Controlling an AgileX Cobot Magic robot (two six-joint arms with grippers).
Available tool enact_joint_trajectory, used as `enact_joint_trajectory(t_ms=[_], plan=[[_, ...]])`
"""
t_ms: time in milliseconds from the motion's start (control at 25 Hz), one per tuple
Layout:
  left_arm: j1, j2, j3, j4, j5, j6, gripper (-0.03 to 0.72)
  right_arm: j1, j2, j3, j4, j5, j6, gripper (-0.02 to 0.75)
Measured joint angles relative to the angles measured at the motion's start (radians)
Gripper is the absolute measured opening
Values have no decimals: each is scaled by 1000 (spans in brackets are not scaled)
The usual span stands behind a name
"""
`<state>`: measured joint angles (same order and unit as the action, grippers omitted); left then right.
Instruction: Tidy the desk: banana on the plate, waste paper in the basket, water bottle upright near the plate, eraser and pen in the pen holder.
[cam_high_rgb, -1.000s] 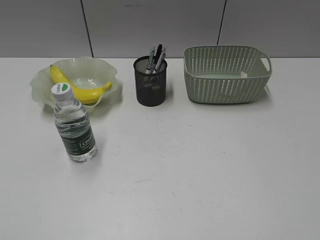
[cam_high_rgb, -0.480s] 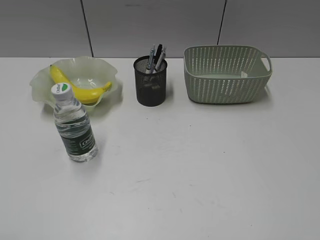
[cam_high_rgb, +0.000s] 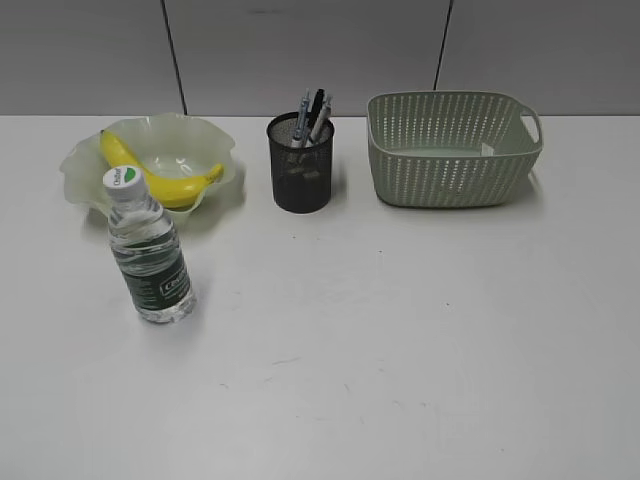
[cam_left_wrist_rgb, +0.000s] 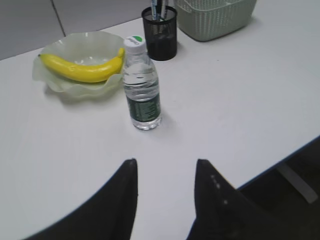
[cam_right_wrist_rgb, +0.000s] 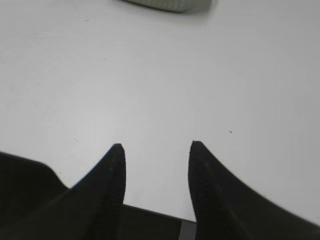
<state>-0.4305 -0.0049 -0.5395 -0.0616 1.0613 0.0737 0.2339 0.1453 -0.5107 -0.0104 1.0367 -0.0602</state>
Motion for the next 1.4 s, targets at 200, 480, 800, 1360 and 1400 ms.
enact_joint_trajectory(t_ms=[200, 480, 800, 1360, 1400], plan=[[235, -1, 0, 0, 0, 0, 260, -191, -56, 0, 0, 0, 0, 342], [363, -1, 0, 1, -1, 0, 232, -227, -152, 1, 10, 2, 0, 342], [360, -2, 0, 0, -1, 0, 231, -227, -152, 1, 10, 2, 0, 342], [360, -2, 0, 0, -1, 0, 231, -227, -152, 1, 10, 2, 0, 342], [360, -2, 0, 0, -1, 0, 231, -227, -152, 1, 10, 2, 0, 342]])
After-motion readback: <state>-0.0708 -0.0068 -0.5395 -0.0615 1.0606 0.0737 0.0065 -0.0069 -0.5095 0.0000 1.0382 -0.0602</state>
